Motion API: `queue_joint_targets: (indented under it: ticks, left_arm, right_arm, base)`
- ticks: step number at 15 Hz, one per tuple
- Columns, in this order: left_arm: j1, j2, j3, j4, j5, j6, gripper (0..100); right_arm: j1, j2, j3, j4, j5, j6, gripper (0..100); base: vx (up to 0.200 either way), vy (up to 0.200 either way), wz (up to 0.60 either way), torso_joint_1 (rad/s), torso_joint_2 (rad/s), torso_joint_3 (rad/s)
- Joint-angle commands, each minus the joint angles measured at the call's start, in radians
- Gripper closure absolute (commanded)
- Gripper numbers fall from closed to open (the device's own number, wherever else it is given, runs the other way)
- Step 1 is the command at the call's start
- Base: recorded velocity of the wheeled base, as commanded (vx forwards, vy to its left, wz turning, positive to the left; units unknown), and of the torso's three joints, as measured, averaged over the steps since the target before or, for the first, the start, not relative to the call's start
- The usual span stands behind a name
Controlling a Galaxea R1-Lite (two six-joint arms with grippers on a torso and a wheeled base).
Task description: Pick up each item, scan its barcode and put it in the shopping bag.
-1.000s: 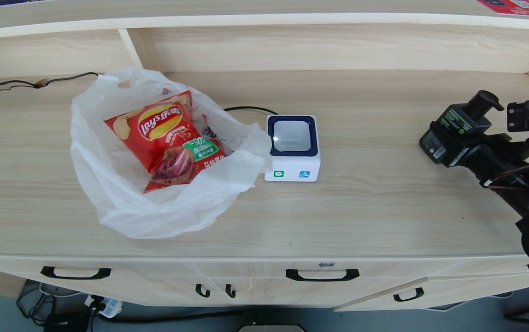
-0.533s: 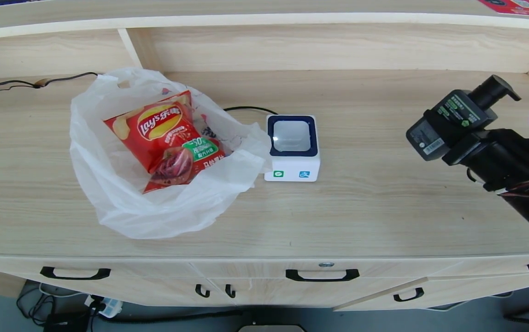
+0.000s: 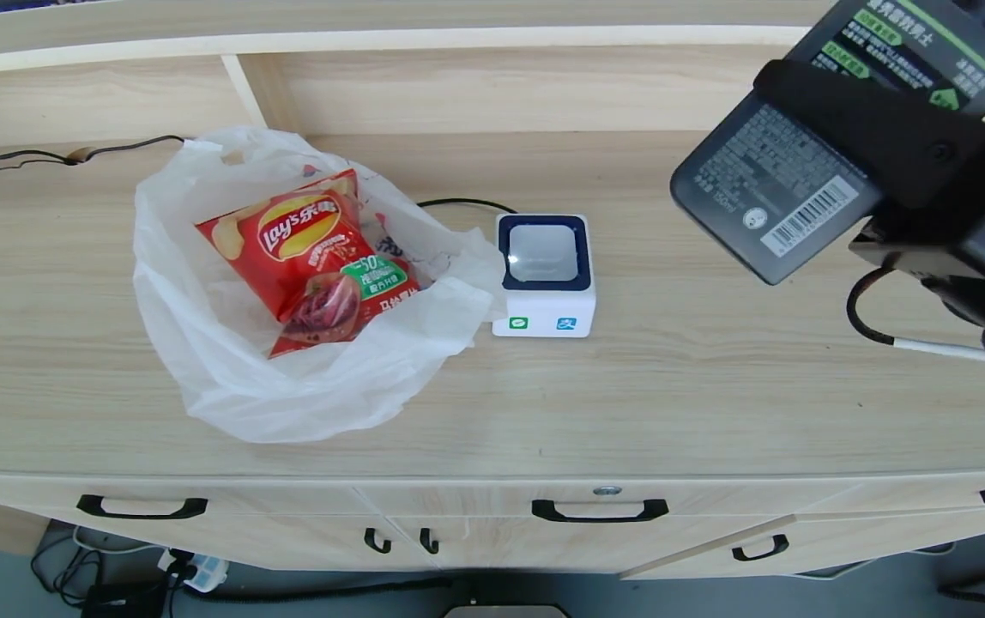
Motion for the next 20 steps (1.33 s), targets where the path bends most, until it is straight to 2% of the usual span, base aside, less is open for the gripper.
queue_joint_targets:
  ticks: [1, 4, 8, 15, 16, 19, 20]
  left_arm:
    - [0.0, 0.0, 0.0, 0.0, 0.0, 0.001, 0]
    - [0.0, 0.0, 0.0, -0.002, 0.0, 0.004, 0]
    - [0.0, 0.0, 0.0, -0.003, 0.0, 0.005, 0]
    - [0.0, 0.0, 0.0, -0.003, 0.0, 0.004, 0]
    - [0.0, 0.0, 0.0, -0.003, 0.0, 0.002, 0]
    - [0.001, 0.0, 0.0, -0.003, 0.0, 0.002, 0]
    - [0.001, 0.0, 0.0, -0.003, 0.0, 0.002, 0]
  right_arm:
    - [0.188, -0.016, -0.194, 0.163, -0.034, 0.089, 100]
    - [0.192, 0.035, -0.283, 0.191, -0.028, 0.167, 100]
    - [0.274, 0.004, -0.202, 0.182, -0.028, 0.129, 100]
    - [0.275, 0.004, -0.189, 0.159, -0.025, 0.127, 100]
    - [0.272, 0.005, -0.174, 0.163, -0.034, 0.095, 100]
    - [0.084, 0.015, -0.021, 0.171, -0.124, -0.318, 100]
    - [0.018, -0.007, 0.016, 0.171, -0.2, -0.442, 100]
  base:
    - [0.0, 0.0, 0.0, 0.0, 0.0, 0.0]
    - [0.0, 0.0, 0.0, 0.0, 0.0, 0.0]
    - [0.0, 0.0, 0.0, 0.0, 0.0, 0.0]
    - [0.0, 0.0, 0.0, 0.0, 0.0, 0.0]
    - [0.0, 0.0, 0.0, 0.0, 0.0, 0.0]
    - [0.0, 0.0, 0.0, 0.0, 0.0, 0.0]
    - [0.0, 0.0, 0.0, 0.0, 0.0, 0.0]
